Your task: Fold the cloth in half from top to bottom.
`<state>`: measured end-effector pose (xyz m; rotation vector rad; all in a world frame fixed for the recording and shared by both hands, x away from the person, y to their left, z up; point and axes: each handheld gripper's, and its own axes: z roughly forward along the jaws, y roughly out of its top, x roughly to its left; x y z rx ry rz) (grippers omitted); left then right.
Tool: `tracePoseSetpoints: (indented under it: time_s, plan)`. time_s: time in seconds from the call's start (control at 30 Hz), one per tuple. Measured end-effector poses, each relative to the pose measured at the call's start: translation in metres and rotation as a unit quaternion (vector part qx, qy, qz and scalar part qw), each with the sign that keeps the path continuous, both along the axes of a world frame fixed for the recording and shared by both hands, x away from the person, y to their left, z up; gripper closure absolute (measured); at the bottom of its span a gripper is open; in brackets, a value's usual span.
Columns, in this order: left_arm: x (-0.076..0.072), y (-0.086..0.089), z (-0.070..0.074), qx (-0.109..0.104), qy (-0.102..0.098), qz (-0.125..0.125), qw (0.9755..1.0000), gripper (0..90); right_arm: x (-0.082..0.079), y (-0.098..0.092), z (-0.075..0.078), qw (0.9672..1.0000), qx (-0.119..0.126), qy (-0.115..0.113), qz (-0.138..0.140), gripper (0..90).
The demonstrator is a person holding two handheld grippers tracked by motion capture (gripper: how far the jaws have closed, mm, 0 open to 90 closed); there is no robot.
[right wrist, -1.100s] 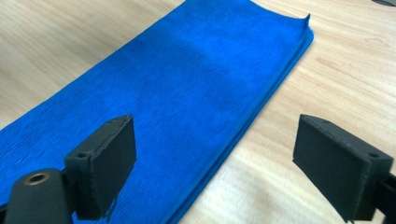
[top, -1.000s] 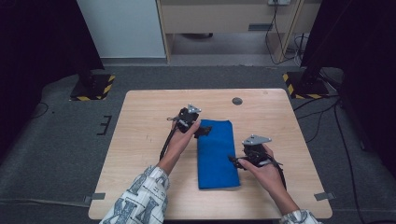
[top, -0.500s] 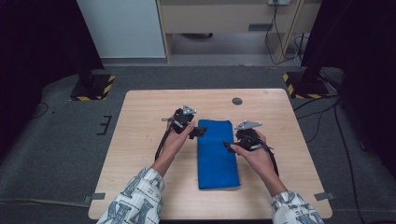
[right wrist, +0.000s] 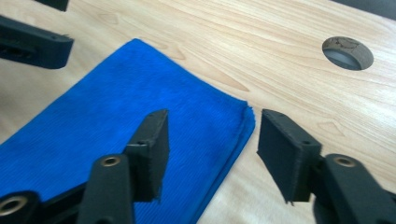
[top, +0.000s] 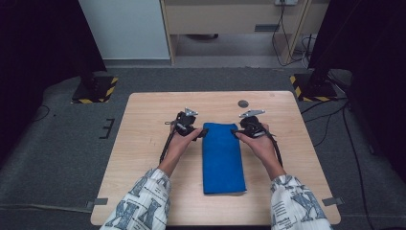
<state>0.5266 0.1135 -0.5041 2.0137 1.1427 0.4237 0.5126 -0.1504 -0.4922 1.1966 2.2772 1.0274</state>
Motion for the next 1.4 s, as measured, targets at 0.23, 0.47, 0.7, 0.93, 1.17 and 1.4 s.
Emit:
tracePoseSetpoints:
  time_s: [0.23, 0.47, 0.7, 0.93, 1.17, 1.4]
  plan:
    - [0.009, 0.0, -0.007, 0.001, 0.01, 0.006, 0.9999, 18.3, 0.022, 0.001, -0.014, 0.9998, 0.007, 0.008, -0.014, 52.2]
    - [0.017, -0.004, -0.018, 0.011, 0.026, 0.007, 0.9996, 19.4, 0.034, 0.0, -0.023, 0.999, 0.013, 0.029, -0.033, 43.1]
    - [0.019, -0.006, -0.021, 0.024, 0.021, 0.012, 0.9994, 20.9, 0.04, -0.005, -0.028, 0.9982, 0.005, 0.041, -0.043, 40.6]
    - [0.021, -0.006, -0.025, 0.027, 0.024, 0.015, 0.9992, 24.4, 0.043, -0.003, -0.029, 0.9981, 0.005, 0.041, -0.045, 47.0]
    - [0.02, -0.011, -0.027, 0.032, 0.021, 0.008, 0.9992, 29.0, 0.043, 0.006, -0.031, 0.9985, -0.005, 0.045, -0.031, 52.9]
    - [0.017, -0.017, -0.025, 0.032, 0.024, -0.005, 0.9992, 44.2, 0.04, 0.01, -0.034, 0.9985, -0.008, 0.05, -0.021, 63.7]
